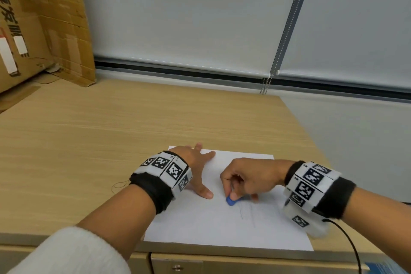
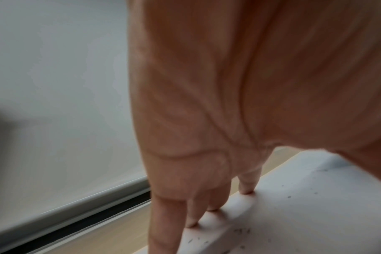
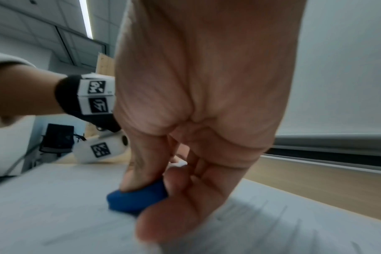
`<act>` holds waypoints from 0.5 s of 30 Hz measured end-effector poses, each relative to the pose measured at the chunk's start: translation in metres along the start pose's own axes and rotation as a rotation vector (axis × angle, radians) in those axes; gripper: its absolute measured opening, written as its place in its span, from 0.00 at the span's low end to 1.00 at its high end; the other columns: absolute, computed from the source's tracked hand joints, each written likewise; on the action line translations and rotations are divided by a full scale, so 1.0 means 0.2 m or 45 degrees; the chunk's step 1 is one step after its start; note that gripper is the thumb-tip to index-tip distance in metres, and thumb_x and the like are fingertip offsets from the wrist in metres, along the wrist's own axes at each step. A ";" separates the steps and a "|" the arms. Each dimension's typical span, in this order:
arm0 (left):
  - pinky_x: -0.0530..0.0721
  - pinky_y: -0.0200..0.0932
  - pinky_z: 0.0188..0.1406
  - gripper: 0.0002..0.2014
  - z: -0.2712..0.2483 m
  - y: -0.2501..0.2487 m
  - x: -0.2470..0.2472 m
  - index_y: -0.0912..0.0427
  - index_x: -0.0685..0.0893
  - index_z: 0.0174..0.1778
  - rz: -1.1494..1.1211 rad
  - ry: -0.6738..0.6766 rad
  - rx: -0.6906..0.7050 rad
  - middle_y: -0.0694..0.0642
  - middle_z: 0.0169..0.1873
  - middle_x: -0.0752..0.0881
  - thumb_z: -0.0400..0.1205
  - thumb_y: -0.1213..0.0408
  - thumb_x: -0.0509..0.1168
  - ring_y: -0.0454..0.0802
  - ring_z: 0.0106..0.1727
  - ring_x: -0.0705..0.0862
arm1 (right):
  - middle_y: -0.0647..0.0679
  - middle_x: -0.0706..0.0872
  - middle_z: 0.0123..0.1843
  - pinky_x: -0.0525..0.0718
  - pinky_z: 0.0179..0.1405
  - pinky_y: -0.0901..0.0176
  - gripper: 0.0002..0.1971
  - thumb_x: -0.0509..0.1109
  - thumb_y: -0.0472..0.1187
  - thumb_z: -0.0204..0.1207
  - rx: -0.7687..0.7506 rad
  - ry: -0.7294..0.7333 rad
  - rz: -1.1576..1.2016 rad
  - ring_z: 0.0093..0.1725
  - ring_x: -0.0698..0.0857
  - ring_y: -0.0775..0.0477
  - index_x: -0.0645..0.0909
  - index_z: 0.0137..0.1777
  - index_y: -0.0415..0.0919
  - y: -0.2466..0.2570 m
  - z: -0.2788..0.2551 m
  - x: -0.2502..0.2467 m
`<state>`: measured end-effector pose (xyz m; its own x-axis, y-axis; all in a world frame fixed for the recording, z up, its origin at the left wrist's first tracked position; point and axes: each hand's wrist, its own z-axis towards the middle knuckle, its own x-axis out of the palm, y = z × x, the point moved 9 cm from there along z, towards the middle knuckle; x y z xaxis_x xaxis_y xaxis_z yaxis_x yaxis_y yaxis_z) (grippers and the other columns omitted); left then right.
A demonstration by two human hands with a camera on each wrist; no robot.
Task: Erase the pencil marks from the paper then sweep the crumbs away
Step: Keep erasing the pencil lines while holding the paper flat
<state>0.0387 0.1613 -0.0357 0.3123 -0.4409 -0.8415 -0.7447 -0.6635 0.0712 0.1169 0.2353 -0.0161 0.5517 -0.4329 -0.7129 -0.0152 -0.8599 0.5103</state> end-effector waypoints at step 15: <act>0.64 0.63 0.78 0.61 -0.02 0.00 -0.01 0.40 0.36 0.84 -0.006 0.018 -0.002 0.51 0.85 0.35 0.67 0.30 0.71 0.57 0.86 0.48 | 0.39 0.83 0.33 0.84 0.33 0.53 0.04 0.72 0.37 0.77 -0.022 -0.097 0.028 0.30 0.80 0.50 0.83 0.41 0.44 -0.01 -0.06 0.03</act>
<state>0.0400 0.1605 -0.0324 0.3242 -0.4466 -0.8339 -0.7424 -0.6665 0.0684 0.1301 0.2381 -0.0157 0.4866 -0.4713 -0.7356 -0.0116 -0.8454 0.5340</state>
